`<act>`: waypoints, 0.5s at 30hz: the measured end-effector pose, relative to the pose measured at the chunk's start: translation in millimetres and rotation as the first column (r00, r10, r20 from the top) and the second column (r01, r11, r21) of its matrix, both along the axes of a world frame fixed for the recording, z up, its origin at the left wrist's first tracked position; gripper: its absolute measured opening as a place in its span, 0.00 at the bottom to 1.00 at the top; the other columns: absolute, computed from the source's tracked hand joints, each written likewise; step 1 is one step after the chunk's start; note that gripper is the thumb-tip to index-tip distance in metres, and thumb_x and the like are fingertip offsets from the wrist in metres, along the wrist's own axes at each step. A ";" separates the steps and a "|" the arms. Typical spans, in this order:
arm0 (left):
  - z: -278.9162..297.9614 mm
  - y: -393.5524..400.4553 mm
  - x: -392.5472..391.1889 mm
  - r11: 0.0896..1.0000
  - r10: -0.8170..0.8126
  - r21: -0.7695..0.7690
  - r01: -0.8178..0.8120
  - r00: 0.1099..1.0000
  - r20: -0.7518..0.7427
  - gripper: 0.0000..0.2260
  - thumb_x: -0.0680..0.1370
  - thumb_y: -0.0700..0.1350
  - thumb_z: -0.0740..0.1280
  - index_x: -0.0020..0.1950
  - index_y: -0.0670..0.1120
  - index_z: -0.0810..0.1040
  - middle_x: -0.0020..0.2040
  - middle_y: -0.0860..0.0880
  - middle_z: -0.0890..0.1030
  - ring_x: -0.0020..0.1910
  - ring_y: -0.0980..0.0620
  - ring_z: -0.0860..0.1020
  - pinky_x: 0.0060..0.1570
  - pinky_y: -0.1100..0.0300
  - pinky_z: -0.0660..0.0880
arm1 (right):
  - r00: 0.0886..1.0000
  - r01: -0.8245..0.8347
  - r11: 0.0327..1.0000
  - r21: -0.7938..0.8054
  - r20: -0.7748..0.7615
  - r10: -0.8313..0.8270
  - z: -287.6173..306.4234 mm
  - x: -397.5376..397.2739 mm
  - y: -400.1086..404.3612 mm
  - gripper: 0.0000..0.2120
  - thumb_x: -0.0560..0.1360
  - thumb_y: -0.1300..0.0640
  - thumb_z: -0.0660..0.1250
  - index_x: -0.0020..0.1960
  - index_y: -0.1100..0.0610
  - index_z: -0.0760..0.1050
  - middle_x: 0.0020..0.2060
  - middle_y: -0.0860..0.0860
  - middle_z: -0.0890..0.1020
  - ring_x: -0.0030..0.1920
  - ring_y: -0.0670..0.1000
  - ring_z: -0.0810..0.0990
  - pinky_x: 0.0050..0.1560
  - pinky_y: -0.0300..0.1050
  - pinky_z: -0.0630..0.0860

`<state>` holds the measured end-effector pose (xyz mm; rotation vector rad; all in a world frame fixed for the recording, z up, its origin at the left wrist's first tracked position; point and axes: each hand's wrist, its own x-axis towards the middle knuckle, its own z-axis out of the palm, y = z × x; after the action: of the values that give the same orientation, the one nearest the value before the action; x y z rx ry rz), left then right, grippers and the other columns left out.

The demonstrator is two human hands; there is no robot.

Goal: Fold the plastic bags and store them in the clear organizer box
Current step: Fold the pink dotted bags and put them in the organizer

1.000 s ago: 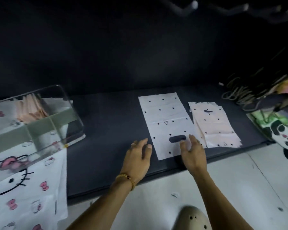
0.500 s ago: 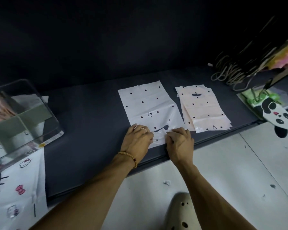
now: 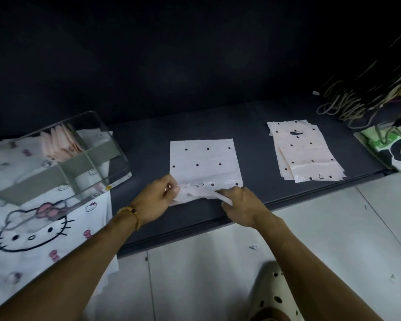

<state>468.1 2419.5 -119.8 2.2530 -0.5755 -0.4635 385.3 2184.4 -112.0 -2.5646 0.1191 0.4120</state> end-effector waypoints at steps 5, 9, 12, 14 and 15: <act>0.2 25.7 -10.9 0.905 0.253 -0.260 -0.336 0.918 -0.306 0.08 0.79 0.46 0.64 0.42 0.46 0.77 0.41 0.52 0.79 0.43 0.56 0.76 0.45 0.70 0.70 | 0.985 0.166 0.960 0.225 -0.088 -0.150 5.2 5.9 14.8 0.09 0.74 0.63 0.64 0.40 0.53 0.80 0.34 0.47 0.79 0.36 0.49 0.79 0.30 0.35 0.74; -0.9 33.8 -17.9 0.756 0.189 -0.365 -0.544 0.714 -0.674 0.35 0.66 0.71 0.59 0.53 0.43 0.82 0.52 0.46 0.83 0.53 0.50 0.81 0.55 0.53 0.75 | 0.940 0.330 0.853 0.405 -0.222 -0.258 -0.1 12.6 20.9 0.08 0.71 0.62 0.65 0.35 0.53 0.78 0.31 0.46 0.76 0.31 0.46 0.74 0.29 0.34 0.70; -10.4 33.4 -18.1 0.865 0.230 -0.287 -0.412 0.833 -0.503 0.20 0.71 0.62 0.67 0.47 0.46 0.84 0.48 0.49 0.85 0.48 0.55 0.81 0.50 0.61 0.76 | 0.855 0.514 0.666 0.541 -0.263 -0.446 -5.5 19.7 17.4 0.08 0.72 0.64 0.66 0.39 0.56 0.82 0.37 0.48 0.83 0.39 0.47 0.80 0.37 0.35 0.74; -15.2 28.2 -13.9 0.894 0.271 -0.234 -0.383 0.877 -0.398 0.08 0.73 0.54 0.71 0.42 0.50 0.85 0.40 0.54 0.84 0.40 0.60 0.80 0.40 0.71 0.73 | 0.780 0.608 0.555 0.567 -0.296 -0.551 -11.1 24.1 13.2 0.07 0.72 0.65 0.67 0.40 0.55 0.82 0.39 0.49 0.84 0.41 0.49 0.82 0.35 0.35 0.75; -17.3 25.2 -10.7 0.896 0.285 -0.223 -0.384 0.882 -0.375 0.07 0.73 0.52 0.71 0.40 0.51 0.84 0.37 0.56 0.84 0.37 0.62 0.79 0.36 0.74 0.71 | 0.751 0.640 0.530 0.556 -0.306 -0.585 -14.7 26.3 10.7 0.05 0.72 0.62 0.68 0.41 0.55 0.81 0.40 0.49 0.84 0.42 0.50 0.82 0.36 0.37 0.77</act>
<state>457.3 2444.7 -137.0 1.8807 -0.0599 -0.5271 411.6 2195.0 -126.6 -1.6648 0.7680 0.2161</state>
